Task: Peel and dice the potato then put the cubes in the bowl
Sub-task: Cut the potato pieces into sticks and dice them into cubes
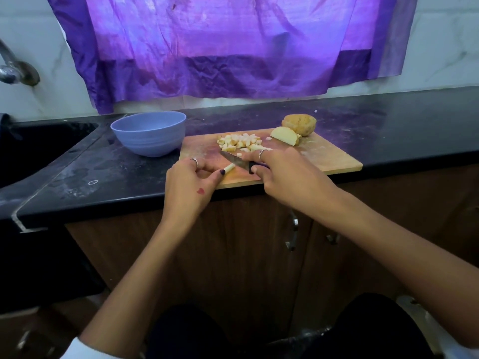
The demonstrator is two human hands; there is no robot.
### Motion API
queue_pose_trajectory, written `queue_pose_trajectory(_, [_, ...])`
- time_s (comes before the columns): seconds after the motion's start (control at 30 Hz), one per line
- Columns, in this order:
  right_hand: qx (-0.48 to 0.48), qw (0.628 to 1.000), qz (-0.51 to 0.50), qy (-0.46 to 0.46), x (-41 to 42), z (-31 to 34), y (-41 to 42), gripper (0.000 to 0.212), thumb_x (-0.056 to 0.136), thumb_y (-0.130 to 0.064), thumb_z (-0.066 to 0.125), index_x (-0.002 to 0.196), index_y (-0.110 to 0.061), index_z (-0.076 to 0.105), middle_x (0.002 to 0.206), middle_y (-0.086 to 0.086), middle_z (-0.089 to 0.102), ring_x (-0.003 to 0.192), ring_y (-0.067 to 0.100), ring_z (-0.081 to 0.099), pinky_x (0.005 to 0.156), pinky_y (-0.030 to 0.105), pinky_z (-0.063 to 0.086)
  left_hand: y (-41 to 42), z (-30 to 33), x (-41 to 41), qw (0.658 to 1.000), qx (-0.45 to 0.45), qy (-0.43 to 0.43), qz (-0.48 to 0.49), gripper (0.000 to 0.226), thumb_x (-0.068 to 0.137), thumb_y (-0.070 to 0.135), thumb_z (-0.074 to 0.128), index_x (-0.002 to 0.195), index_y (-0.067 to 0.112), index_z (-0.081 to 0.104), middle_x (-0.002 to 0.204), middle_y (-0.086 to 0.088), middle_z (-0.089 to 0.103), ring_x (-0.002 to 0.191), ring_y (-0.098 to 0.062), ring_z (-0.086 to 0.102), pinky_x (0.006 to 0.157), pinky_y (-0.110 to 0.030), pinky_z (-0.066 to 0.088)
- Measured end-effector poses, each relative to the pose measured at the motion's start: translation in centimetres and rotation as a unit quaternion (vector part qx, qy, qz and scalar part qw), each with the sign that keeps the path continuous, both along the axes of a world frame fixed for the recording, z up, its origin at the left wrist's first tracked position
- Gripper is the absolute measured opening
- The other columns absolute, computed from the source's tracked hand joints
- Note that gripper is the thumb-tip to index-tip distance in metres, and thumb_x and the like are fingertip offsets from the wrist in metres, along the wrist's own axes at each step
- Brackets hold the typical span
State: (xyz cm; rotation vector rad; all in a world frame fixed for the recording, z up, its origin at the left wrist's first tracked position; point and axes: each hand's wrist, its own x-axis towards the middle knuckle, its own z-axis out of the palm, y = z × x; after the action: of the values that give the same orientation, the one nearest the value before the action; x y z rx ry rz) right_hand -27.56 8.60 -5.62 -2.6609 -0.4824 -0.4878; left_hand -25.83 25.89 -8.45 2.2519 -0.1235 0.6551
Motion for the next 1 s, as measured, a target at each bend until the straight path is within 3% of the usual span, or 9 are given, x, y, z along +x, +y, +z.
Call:
queue_pose_trajectory(0.17, [0.001, 1.0, -0.003, 0.003, 0.9, 0.3, 0.6, 0.033, 0.098, -0.026, 0.049, 0.129, -0.028, 0.059, 0.116, 0.009, 0.063, 0.11, 0.024, 0.056, 0.092, 0.033, 0.046, -0.1, 0.3, -0.1, 1.0, 0.0, 0.013, -0.012, 0.01, 0.085, 0.025, 0.071, 0.087, 0.015, 0.071, 0.073, 0.018, 0.052, 0.068, 0.003, 0.049, 0.058, -0.005, 0.034])
queue_pose_trajectory(0.3, [-0.034, 0.999, -0.01, 0.03, 1.6, 0.6, 1.1, 0.034, 0.098, -0.032, 0.049, 0.131, -0.035, 0.055, 0.126, 0.006, 0.057, 0.109, 0.02, 0.055, 0.088, 0.031, 0.045, -0.2, 0.4, -0.2, 0.999, -0.005, 0.025, -0.019, 0.003, 0.086, 0.024, 0.07, 0.084, 0.023, 0.067, 0.073, 0.016, 0.055, 0.068, 0.004, 0.052, 0.06, -0.002, 0.036])
queue_pose_trajectory(0.43, [-0.092, 0.995, -0.011, 0.025, 1.0, 0.6, 0.2, 0.035, 0.098, -0.033, 0.047, 0.133, -0.036, 0.052, 0.119, 0.006, 0.057, 0.097, 0.02, 0.057, 0.078, 0.032, 0.051, -0.3, 0.4, -0.1, 1.0, 0.024, 0.018, -0.008, 0.005, 0.086, 0.024, 0.07, 0.082, 0.025, 0.067, 0.075, 0.016, 0.058, 0.071, 0.001, 0.055, 0.064, -0.012, 0.041])
queue_pose_trajectory(0.5, [-0.095, 0.995, -0.027, -0.008, 0.6, 0.6, -0.6, 0.037, 0.098, -0.032, 0.047, 0.135, -0.037, 0.05, 0.12, 0.007, 0.055, 0.101, 0.025, 0.058, 0.079, 0.034, 0.05, -0.5, 0.6, 0.3, 0.999, 0.044, 0.007, 0.004, 0.006, 0.084, 0.026, 0.071, 0.079, 0.025, 0.069, 0.077, 0.011, 0.06, 0.081, -0.009, 0.058, 0.077, -0.032, 0.051])
queue_pose_trajectory(0.57, [-0.042, 0.999, -0.025, -0.02, 0.5, 0.6, -0.9, 0.039, 0.098, -0.029, 0.048, 0.136, -0.036, 0.049, 0.125, 0.007, 0.057, 0.111, 0.028, 0.056, 0.088, 0.039, 0.05, -0.5, 0.9, 0.7, 0.998, 0.054, 0.002, 0.015, 0.009, 0.083, 0.028, 0.071, 0.079, 0.021, 0.072, 0.08, 0.009, 0.059, 0.089, -0.018, 0.059, 0.086, -0.046, 0.049])
queue_pose_trajectory(0.63, [-0.012, 1.0, -0.009, -0.007, 0.5, 0.3, -1.0, 0.039, 0.097, -0.029, 0.048, 0.136, -0.038, 0.049, 0.127, 0.006, 0.059, 0.116, 0.027, 0.054, 0.093, 0.041, 0.048, -0.7, 1.2, 0.9, 0.999, 0.048, 0.002, 0.013, 0.009, 0.083, 0.029, 0.071, 0.078, 0.021, 0.072, 0.085, 0.007, 0.062, 0.091, -0.02, 0.06, 0.087, -0.048, 0.048])
queue_pose_trajectory(0.73, [-0.02, 0.999, -0.01, 0.024, 0.2, 0.0, -0.9, 0.039, 0.098, -0.032, 0.047, 0.136, -0.042, 0.047, 0.114, 0.006, 0.064, 0.093, 0.024, 0.06, 0.08, 0.038, 0.052, -0.8, 1.0, 0.9, 0.999, 0.047, 0.018, 0.019, 0.008, 0.084, 0.032, 0.07, 0.081, 0.026, 0.071, 0.086, 0.007, 0.066, 0.09, -0.017, 0.06, 0.086, -0.049, 0.05])
queue_pose_trajectory(0.87, [-0.031, 0.999, -0.02, 0.029, 0.2, 0.3, -0.7, 0.039, 0.099, -0.032, 0.045, 0.136, -0.041, 0.046, 0.108, 0.004, 0.064, 0.079, 0.018, 0.054, 0.071, 0.033, 0.05, -0.8, 0.7, 1.0, 0.998, 0.046, 0.035, 0.031, 0.008, 0.085, 0.038, 0.068, 0.083, 0.03, 0.069, 0.089, 0.008, 0.066, 0.093, -0.015, 0.059, 0.087, -0.049, 0.049])
queue_pose_trajectory(1.0, [-0.09, 0.995, -0.028, 0.019, 0.4, 0.7, 0.3, 0.034, 0.099, -0.031, 0.044, 0.132, -0.035, 0.052, 0.104, 0.005, 0.062, 0.089, 0.021, 0.057, 0.065, 0.029, 0.041, -0.7, 0.7, 0.9, 0.998, 0.042, 0.034, 0.026, 0.006, 0.086, 0.037, 0.068, 0.084, 0.031, 0.07, 0.094, 0.01, 0.066, 0.096, -0.012, 0.056, 0.087, -0.05, 0.048])
